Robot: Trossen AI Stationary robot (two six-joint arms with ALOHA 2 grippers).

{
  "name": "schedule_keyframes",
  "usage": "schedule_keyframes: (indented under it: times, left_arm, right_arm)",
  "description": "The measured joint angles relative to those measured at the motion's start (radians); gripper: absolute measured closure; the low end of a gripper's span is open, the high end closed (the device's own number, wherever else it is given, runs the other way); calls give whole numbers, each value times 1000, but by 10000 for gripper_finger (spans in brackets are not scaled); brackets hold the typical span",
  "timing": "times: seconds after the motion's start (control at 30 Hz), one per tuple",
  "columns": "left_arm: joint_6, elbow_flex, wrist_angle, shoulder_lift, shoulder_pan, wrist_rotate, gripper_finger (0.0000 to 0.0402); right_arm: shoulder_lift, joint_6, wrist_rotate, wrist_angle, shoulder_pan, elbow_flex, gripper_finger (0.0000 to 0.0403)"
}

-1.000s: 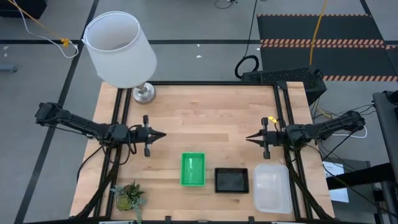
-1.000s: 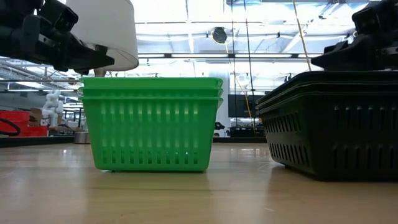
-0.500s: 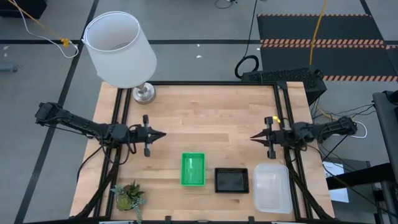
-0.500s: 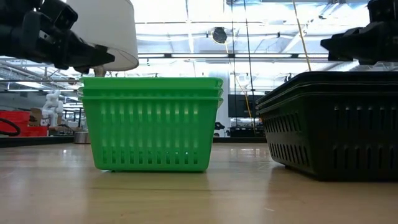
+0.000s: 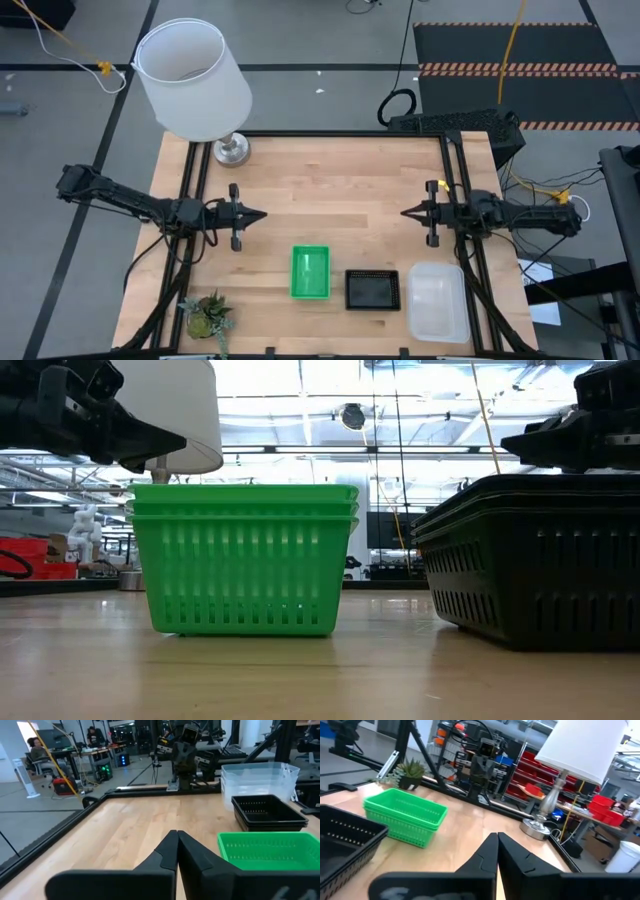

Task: Stack baskets by color
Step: Return to Home Position

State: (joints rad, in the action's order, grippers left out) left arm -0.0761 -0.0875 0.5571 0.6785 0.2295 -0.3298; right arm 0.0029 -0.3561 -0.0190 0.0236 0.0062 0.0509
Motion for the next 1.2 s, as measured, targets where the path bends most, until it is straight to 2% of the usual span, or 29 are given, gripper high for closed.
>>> schedule_keyframes:
  times: [0.17,0.4,0.6,0.9,1.2]
  left_arm:
    - [8,0,0,0,0,0,382]
    - [-1,0,0,0,0,0,398]
    - [-6,0,-2,-27,0,-2,383]
    - [-51,0,-145,-178,0,-3,398]
    - [-107,66,-196,-346,0,15,382]
  right_arm:
    - [0,11,-6,-10,-33,0,402]
    - [0,32,-7,-11,-40,0,402]
    - [0,145,-8,2,-40,-1,402]
    - [0,161,-9,6,-40,-1,401]
    - [0,161,-9,7,-40,-1,401]
